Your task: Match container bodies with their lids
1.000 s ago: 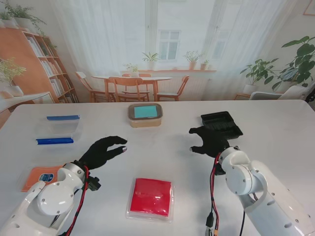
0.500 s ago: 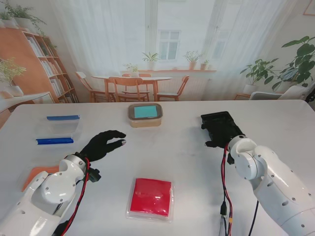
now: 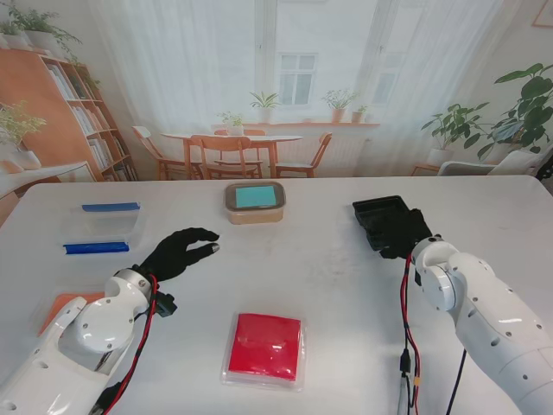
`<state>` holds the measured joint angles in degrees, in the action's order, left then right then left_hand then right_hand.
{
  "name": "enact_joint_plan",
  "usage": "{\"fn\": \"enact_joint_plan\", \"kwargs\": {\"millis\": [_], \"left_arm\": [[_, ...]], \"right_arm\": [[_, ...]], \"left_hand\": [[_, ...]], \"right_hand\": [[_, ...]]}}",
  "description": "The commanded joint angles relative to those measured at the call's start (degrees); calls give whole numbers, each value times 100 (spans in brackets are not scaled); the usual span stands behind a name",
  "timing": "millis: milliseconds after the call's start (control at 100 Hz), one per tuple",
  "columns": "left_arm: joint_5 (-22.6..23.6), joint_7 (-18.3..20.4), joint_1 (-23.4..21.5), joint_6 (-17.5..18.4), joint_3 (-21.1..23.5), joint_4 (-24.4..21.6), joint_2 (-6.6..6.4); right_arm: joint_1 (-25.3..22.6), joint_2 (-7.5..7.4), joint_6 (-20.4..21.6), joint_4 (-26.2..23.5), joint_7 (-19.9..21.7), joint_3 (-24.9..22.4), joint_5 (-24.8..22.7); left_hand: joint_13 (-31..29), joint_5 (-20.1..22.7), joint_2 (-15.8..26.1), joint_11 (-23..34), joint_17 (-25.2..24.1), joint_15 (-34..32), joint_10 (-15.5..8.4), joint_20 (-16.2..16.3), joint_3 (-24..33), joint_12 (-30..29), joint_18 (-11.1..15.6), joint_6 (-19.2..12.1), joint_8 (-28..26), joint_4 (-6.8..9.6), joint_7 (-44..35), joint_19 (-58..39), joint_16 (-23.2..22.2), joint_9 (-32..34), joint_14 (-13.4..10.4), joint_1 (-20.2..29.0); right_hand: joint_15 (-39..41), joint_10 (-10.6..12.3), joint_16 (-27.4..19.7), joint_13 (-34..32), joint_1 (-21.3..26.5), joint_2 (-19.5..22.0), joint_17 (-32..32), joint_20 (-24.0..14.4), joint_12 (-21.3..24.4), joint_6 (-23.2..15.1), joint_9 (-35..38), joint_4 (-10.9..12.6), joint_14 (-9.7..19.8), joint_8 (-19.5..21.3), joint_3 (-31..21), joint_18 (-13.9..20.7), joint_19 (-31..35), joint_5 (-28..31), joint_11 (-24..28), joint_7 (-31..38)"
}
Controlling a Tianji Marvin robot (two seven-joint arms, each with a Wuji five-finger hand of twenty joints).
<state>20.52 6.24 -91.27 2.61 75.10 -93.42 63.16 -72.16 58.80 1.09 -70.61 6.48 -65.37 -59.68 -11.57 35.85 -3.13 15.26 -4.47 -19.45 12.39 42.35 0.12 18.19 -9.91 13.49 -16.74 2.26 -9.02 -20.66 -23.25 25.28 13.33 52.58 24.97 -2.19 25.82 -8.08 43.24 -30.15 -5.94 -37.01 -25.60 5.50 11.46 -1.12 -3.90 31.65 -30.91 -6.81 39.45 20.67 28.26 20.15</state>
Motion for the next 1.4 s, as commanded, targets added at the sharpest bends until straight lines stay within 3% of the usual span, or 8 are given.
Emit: {"fn": "enact_joint_plan", "kwargs": {"millis": [0, 610, 970, 1060, 1080, 1230, 1390], "left_arm": [[22, -10, -14, -33, -11, 17, 24], [122, -57, 54, -127, -45, 69, 30], [179, -72, 59, -143, -20, 84, 28], [196, -72, 58, -139, -8, 87, 26], [199, -72, 57, -138, -6, 87, 25], [228, -72, 58, -114, 8, 106, 21], [271, -75, 35, -98, 35, 98, 17]], "right_arm": [[44, -47, -20, 47, 151, -3, 12], [651, -94, 56, 1002, -263, 548, -6], [1213, -85, 285, 1672, -531, 1162, 261], [1366, -64, 357, 1846, -623, 1352, 383], [1400, -58, 368, 1883, -640, 1394, 415], [1622, 1, 457, 2142, -778, 1687, 671], [1777, 78, 532, 2352, -922, 1929, 925]], "left_hand": [[155, -62, 116, -69, -96, 143, -108, 64, -126, -54, 39, -127, 23, -108, 69, 132, 43, -108, -105, -195], [161, -74, 117, -70, -102, 152, -101, 100, -125, -53, 49, -125, 26, -107, 73, 190, 45, -115, -111, -200], [160, -73, 119, -69, -99, 154, -115, 121, -127, -52, 52, -151, 24, -107, 69, 210, 45, -115, -119, -210], [163, -67, 112, -66, -101, 155, -103, 127, -123, -51, 47, -143, 23, -106, 65, 214, 45, -111, -113, -200], [162, -74, 116, -67, -100, 155, -108, 128, -125, -51, 48, -139, 24, -106, 68, 214, 45, -113, -116, -205], [159, -73, 117, -65, -98, 154, -105, 136, -124, -50, 49, -137, 24, -105, 67, 218, 45, -110, -117, -201], [160, -79, 121, -66, -97, 155, -111, 140, -127, -50, 50, -143, 25, -106, 68, 224, 45, -112, -119, -209]], "right_hand": [[100, 55, 71, 149, -71, -139, -16, -116, -85, -137, -161, 27, 56, 153, -114, 117, -83, 56, 53, 103], [373, -8, 62, 152, 76, -70, -12, -117, -98, -630, -154, 15, 20, 582, -189, 127, -106, 357, 199, 767], [726, 109, 103, 156, 244, -30, -7, -110, -211, -688, -131, 5, 52, 635, -296, 140, -83, 1325, 699, 1243], [862, 143, 83, 171, 396, -180, -2, -74, -173, -709, -147, -190, 67, 278, -343, 144, -115, 1534, 899, 1493], [906, 155, 61, 175, 431, -230, -6, -71, -153, -706, -154, -231, 70, -90, -358, 146, -116, 1526, 985, 1882], [1319, 138, 197, 190, 681, -405, 5, -120, -164, -661, 211, -347, 107, -847, -324, 158, -32, 1765, 1162, 3093], [2457, 18, 682, 220, 716, -415, 85, -211, -408, -490, 929, -366, 133, -1004, -403, 248, 431, 2409, 1520, 3409]]}}
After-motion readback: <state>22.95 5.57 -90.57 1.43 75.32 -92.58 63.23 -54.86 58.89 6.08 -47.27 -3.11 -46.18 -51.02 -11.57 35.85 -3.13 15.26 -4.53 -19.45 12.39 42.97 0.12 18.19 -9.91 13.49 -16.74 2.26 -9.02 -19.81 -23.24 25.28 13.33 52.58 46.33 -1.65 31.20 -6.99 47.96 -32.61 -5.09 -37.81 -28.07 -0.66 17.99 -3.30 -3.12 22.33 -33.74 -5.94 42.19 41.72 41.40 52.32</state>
